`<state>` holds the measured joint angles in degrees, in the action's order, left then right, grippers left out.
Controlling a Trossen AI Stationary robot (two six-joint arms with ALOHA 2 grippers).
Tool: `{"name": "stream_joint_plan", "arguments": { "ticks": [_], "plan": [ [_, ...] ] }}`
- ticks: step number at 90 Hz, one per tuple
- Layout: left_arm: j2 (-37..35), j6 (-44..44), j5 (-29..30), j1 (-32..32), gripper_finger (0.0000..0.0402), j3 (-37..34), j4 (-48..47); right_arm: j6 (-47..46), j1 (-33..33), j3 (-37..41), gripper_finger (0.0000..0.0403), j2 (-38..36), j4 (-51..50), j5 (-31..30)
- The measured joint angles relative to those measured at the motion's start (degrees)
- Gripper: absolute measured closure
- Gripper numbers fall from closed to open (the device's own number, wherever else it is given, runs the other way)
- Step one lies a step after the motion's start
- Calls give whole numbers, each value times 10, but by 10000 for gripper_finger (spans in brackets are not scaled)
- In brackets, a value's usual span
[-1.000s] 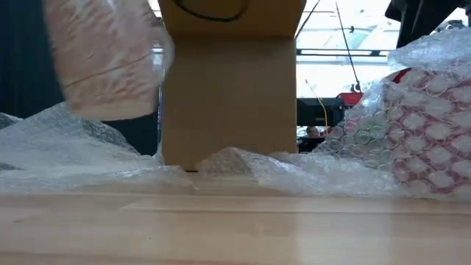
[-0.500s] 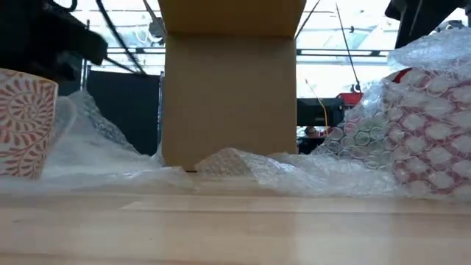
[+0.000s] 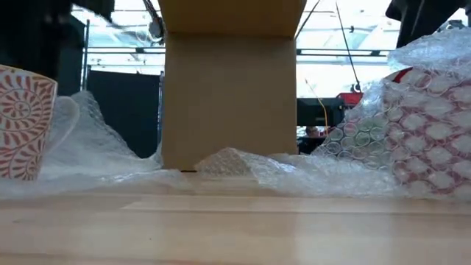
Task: Wrap mug
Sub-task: Move the yellow mug to middle left of the table, then wrap the red mug with the bubble wrap
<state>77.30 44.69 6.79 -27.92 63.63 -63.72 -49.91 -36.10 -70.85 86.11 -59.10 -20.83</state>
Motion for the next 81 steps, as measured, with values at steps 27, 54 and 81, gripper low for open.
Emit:
{"name": "stream_joint_plan", "arguments": {
  "ticks": [27,54,81],
  "plan": [
    [3,-104,57,12,218,53,181,-2,0,0,236,0,0,1],
    [168,-240,46,58,217,53,440,-5,-1,0,236,0,1,2],
    [305,-165,60,137,217,52,511,-19,-4,0,236,0,1,14]
  ]
}}
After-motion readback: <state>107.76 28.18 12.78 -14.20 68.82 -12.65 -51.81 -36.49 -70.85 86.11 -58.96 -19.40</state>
